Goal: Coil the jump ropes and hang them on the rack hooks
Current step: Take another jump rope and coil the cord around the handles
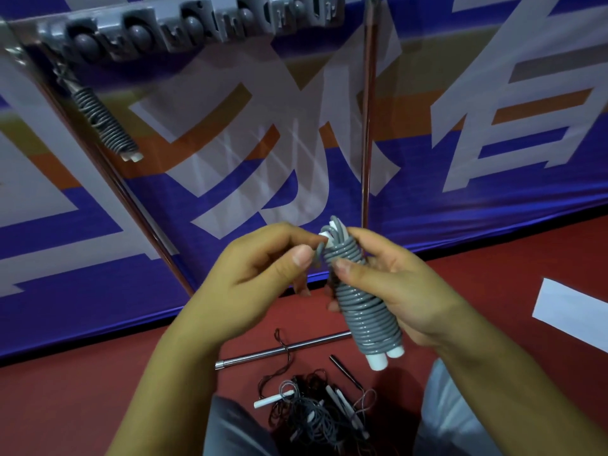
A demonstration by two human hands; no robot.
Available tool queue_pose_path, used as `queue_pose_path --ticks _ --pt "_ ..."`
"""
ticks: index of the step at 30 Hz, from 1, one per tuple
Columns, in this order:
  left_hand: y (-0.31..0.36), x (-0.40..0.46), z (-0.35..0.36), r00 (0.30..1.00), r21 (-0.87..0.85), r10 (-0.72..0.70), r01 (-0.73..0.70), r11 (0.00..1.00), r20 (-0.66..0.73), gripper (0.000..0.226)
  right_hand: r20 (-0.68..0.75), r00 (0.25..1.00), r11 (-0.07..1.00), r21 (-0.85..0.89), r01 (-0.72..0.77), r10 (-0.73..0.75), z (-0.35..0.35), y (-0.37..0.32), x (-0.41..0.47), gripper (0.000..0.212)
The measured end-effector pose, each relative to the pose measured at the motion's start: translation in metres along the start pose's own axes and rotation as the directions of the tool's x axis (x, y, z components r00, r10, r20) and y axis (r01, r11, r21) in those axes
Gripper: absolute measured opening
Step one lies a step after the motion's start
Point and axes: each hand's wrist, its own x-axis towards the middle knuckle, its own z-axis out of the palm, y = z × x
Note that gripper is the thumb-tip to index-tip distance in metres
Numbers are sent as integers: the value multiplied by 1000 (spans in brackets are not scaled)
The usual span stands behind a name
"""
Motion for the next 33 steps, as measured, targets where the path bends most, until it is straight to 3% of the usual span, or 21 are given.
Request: queue_pose_path --ticks 8,12,16,24,28,33 --pt "-3 5 14 987 -304 -91 48 951 -130 5 -53 996 996 -61 62 -65 14 -6 -9 35" --pt "5 11 26 945 -524 -216 59 850 -244 12 -51 988 990 -5 143 -143 18 -4 -7 42" --pt "12 13 37 876 -562 -287 21 827 -388 13 -42 973 974 15 228 -227 22 -5 -8 34" --pt "8 9 33 905 -223 -115 23 975 -409 22 -101 960 949 -211 236 -261 18 0 -7 32" --pt "6 7 27 905 -112 -101 60 992 -413 25 -116 948 903 -357 239 -296 21 6 -11 33" --pt "3 9 33 922 239 -64 166 957 -383 21 -156 922 817 -533 222 -353 22 16 -5 32"
